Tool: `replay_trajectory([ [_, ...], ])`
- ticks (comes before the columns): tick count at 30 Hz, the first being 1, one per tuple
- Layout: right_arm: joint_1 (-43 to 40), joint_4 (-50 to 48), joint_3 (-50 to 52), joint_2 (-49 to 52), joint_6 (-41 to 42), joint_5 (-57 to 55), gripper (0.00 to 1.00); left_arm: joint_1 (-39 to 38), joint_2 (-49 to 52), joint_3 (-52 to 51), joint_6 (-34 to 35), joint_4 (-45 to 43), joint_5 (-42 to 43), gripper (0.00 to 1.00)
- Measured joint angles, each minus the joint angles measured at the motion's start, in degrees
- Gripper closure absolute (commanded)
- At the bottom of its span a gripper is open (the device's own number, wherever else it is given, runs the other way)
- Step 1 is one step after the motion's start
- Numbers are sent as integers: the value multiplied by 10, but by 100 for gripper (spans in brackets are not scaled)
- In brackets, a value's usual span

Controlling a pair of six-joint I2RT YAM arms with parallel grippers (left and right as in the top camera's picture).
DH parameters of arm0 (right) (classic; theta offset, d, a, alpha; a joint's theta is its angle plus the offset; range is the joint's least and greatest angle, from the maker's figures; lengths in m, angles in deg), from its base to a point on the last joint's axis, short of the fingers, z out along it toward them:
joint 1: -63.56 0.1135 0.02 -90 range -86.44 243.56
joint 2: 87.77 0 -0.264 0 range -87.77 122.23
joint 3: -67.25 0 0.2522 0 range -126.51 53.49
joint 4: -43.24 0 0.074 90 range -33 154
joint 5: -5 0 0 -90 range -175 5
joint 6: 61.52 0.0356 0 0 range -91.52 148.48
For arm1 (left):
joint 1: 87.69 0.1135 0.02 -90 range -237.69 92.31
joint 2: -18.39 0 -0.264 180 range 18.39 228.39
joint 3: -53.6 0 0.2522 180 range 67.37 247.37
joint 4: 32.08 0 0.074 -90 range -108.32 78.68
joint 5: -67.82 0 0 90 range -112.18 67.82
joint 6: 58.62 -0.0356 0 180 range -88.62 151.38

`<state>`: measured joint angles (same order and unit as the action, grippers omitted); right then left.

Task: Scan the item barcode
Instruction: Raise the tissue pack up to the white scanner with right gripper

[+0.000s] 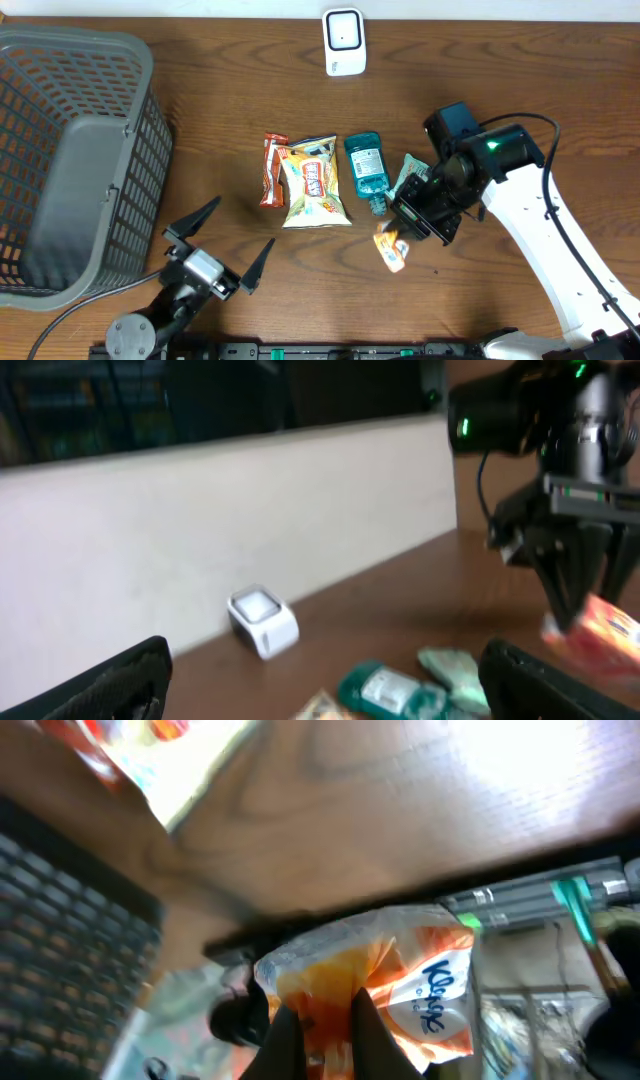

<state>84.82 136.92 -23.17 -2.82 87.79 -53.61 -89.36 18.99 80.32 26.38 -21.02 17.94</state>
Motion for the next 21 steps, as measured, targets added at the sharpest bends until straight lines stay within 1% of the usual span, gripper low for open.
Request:
replay_trajectory([
  [5, 1, -114, 0, 0, 32, -128, 99, 0, 0, -2, 0, 93, -2, 2],
  [10, 1, -253, 0, 0, 21, -282, 99, 0, 0, -3, 0, 164, -2, 2],
  [14, 1, -375, 2, 7, -38, -336, 99, 0, 0, -3, 0, 206, -3, 2],
  [16, 1, -419, 2, 20, -68, -349, 99, 0, 0, -3, 0, 222, -4, 2],
  [19, 2, -498, 2, 55, -116, -363, 99, 0, 0, -3, 0, 237, -5, 2],
  [21, 5, -570, 2, 87, -156, -367, 99, 0, 0, -3, 0, 245, -4, 2],
])
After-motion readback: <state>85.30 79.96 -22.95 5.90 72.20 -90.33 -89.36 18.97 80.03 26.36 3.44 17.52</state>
